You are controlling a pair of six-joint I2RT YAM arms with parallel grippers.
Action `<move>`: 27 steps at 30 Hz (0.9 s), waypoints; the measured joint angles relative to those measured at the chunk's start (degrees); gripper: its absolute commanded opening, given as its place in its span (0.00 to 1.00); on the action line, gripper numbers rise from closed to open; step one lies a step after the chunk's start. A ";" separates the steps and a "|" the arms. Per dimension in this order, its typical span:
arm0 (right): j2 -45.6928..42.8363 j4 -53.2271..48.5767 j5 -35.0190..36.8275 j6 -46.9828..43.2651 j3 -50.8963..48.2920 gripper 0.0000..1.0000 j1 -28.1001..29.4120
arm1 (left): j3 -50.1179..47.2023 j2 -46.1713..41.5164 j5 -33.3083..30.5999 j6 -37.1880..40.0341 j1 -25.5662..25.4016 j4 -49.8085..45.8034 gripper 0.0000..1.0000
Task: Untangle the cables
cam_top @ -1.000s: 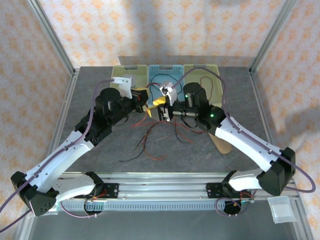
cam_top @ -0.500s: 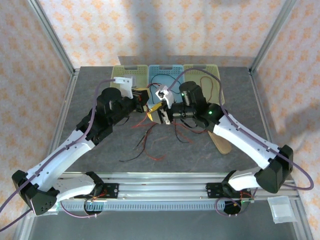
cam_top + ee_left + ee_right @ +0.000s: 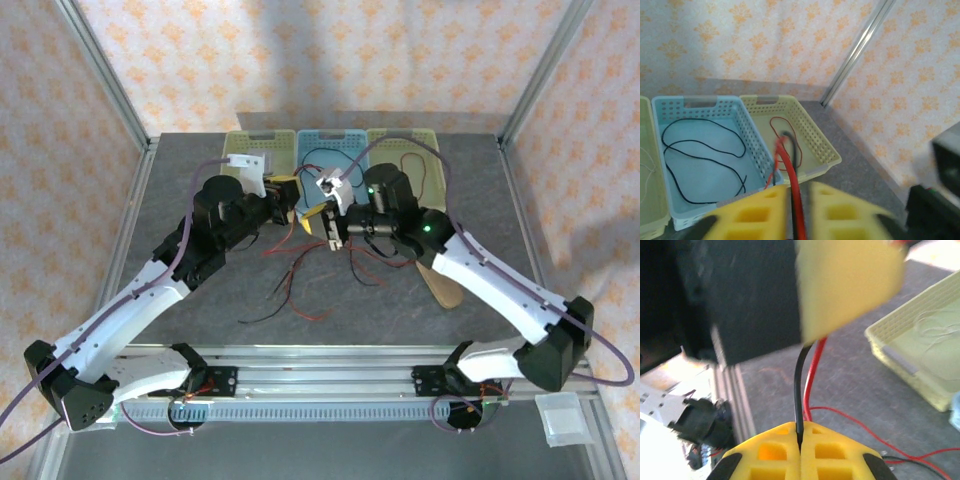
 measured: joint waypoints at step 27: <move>-5.07 8.09 18.16 7.56 -2.10 0.00 0.00 | -16.06 -1.22 14.60 -5.03 -0.52 13.11 0.69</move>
